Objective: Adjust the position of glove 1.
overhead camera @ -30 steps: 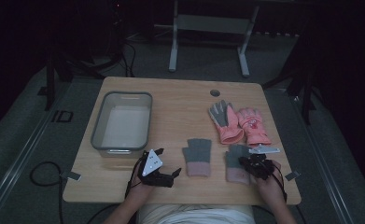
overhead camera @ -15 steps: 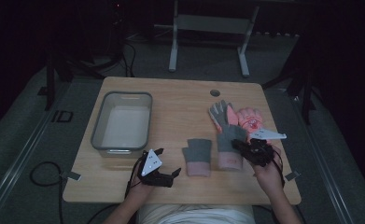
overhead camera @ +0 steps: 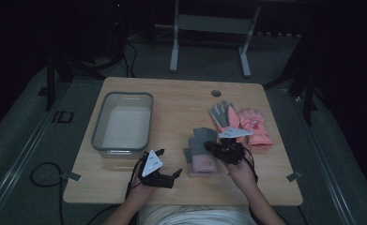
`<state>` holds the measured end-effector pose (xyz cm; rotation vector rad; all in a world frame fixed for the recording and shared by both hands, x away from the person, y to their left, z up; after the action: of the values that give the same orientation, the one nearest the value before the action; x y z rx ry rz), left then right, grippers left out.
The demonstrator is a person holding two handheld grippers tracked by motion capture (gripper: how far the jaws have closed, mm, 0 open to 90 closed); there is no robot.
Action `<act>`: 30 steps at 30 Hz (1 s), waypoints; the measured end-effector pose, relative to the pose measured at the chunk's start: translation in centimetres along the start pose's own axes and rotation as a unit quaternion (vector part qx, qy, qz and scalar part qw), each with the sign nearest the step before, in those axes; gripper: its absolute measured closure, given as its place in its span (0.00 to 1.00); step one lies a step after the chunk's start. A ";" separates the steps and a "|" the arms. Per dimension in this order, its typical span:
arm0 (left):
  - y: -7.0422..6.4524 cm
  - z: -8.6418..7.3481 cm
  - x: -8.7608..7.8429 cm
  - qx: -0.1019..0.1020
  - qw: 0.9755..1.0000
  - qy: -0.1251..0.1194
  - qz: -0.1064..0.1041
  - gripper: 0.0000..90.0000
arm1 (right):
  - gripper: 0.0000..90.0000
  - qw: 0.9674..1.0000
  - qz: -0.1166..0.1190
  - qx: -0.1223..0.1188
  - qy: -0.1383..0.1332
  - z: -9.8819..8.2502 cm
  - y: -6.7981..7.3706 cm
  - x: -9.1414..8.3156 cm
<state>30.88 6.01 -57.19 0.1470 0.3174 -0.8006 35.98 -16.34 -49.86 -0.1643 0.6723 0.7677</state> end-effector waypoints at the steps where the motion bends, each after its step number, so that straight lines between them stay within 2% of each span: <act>1: 0.0 0.0 0.0 0.000 1.000 0.000 0.000 0.02 | 0.96 1.000 0.000 -0.002 0.005 -0.1 0.0 0.4; 6: 0.0 0.0 0.0 -0.001 1.000 0.000 0.000 0.02 | 0.96 0.999 0.015 0.004 0.030 -1.0 0.0 1.9; 10: -0.1 0.0 0.0 0.002 1.000 0.001 0.002 0.02 | 0.96 0.999 0.018 0.011 0.040 -1.6 -0.2 2.8; 17: -0.3 0.0 0.1 0.012 1.000 0.006 0.004 0.02 | 0.95 0.998 0.013 0.016 0.055 -2.5 -0.7 3.9; 24: -0.3 0.0 0.1 0.012 1.000 0.007 0.008 0.02 | 0.95 0.998 0.013 0.021 0.063 -3.1 -0.7 4.8; 30: -0.6 0.1 0.1 0.024 1.000 -0.006 0.008 0.02 | 0.94 0.998 0.000 0.019 0.067 -3.9 -1.0 5.4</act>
<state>30.52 5.54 -57.17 0.1898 0.2860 -0.7928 37.52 -15.30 -56.40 -0.1820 0.8136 0.7470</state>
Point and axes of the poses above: each handheld gripper's, and its own axes: x roughly forward along the jaws, z roughly out of its top, y roughly to its left, the point moved 4 cm from there along x, roughly forward along the jaws
